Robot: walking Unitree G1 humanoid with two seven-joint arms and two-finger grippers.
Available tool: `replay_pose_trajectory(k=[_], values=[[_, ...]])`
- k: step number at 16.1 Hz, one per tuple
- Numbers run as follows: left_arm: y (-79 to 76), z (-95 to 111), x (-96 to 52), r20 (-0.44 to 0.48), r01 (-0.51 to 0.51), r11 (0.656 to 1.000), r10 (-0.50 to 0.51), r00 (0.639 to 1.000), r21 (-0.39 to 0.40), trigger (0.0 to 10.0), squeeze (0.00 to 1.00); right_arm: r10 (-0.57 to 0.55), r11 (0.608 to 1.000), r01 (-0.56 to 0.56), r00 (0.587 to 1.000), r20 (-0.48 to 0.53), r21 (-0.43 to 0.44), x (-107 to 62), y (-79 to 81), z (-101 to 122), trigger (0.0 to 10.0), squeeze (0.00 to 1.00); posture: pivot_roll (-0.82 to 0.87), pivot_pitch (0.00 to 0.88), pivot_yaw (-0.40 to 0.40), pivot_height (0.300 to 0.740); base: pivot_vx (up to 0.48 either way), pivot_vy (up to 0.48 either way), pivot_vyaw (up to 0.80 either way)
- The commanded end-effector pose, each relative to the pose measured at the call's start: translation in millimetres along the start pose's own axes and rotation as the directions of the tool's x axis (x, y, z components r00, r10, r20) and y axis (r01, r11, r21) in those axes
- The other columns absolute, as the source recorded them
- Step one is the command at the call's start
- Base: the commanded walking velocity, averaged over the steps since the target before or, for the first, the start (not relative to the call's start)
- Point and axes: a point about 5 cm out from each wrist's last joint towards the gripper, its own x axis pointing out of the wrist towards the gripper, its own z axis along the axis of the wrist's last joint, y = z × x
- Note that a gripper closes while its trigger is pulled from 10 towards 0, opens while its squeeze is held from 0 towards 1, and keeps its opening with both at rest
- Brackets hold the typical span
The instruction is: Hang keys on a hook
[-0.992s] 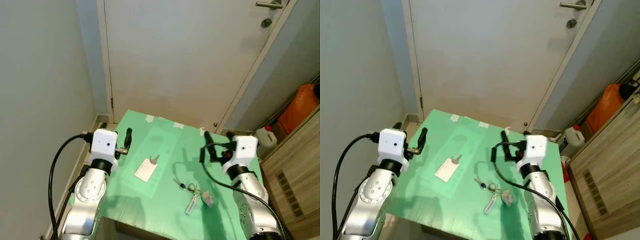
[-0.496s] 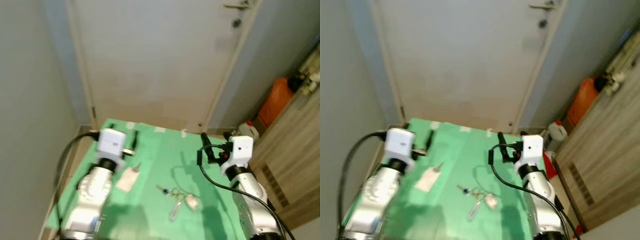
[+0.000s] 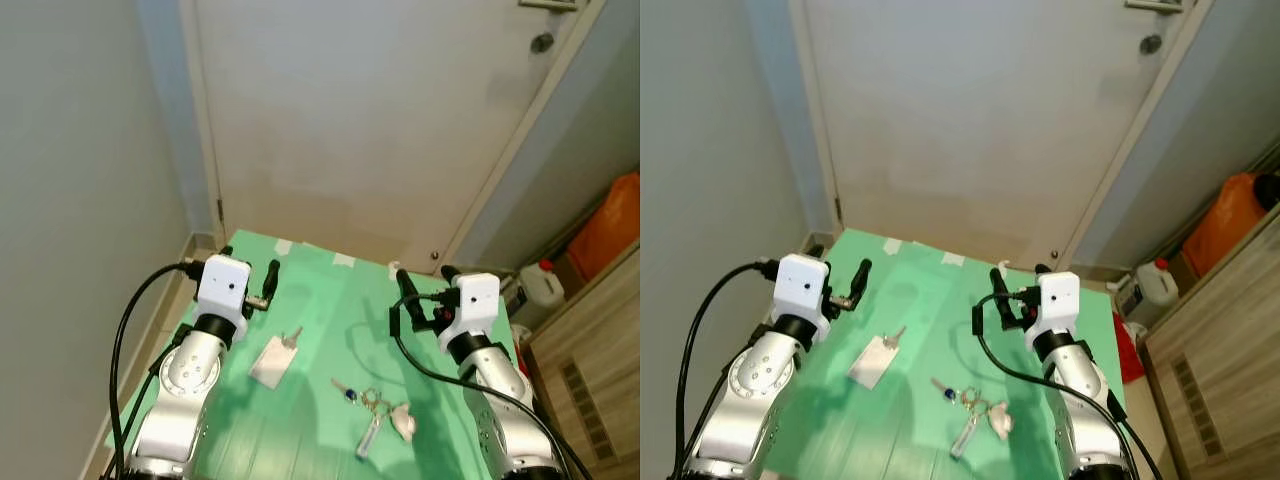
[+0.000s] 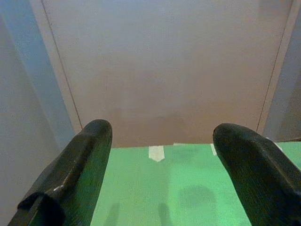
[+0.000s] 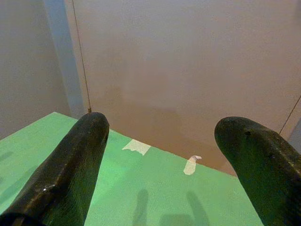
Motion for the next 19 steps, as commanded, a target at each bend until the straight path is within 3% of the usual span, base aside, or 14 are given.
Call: replay_pose_trajectory(k=[1,6,9,12,16,19], values=[[-1.7,-2.4,3.1,-0.023,0.009,1.000,-0.009,1.000,-0.015,10.0,0.00,-0.015,1.000,0.015,1.000,0.016,-0.013,-1.9,-5.4,3.7,10.0,0.00,0.03,0.008,-0.105,0.740,0.000,0.000,0.00],[5.2,-16.9,22.8,-0.104,0.018,1.000,-0.018,0.994,0.002,10.0,0.00,0.008,1.000,-0.008,1.000,0.012,-0.024,-9.2,-0.7,4.5,10.0,0.00,-0.02,0.019,-0.101,0.740,0.000,0.000,0.00],[29.3,-22.7,36.5,-0.145,-0.025,0.997,0.035,0.989,0.069,10.0,0.00,-0.024,0.999,0.023,1.000,-0.013,-0.048,-28.0,-13.6,3.6,10.0,0.00,-0.06,0.044,-0.098,0.740,0.000,0.000,0.00],[45.1,-27.0,48.1,-0.177,-0.051,0.996,0.064,0.982,0.076,10.0,0.00,-0.056,0.995,0.051,0.997,-0.049,-0.086,-51.5,-28.5,4.4,10.0,0.00,-0.12,0.080,-0.098,0.740,0.000,0.000,0.00],[27.0,-33.4,58.5,-0.206,0.028,0.998,-0.016,0.978,0.057,10.0,0.00,-0.092,0.990,0.084,0.993,-0.071,-0.114,-72.7,-37.0,10.8,10.0,0.00,-0.19,0.112,-0.091,0.740,0.000,0.000,0.00],[-4.0,-35.7,66.3,-0.220,0.136,0.990,-0.125,0.968,0.038,10.0,0.00,-0.122,0.987,0.112,0.988,-0.091,-0.117,-88.3,-35.7,11.3,10.0,0.00,-0.23,0.124,-0.065,0.740,0.000,0.000,0.00]])
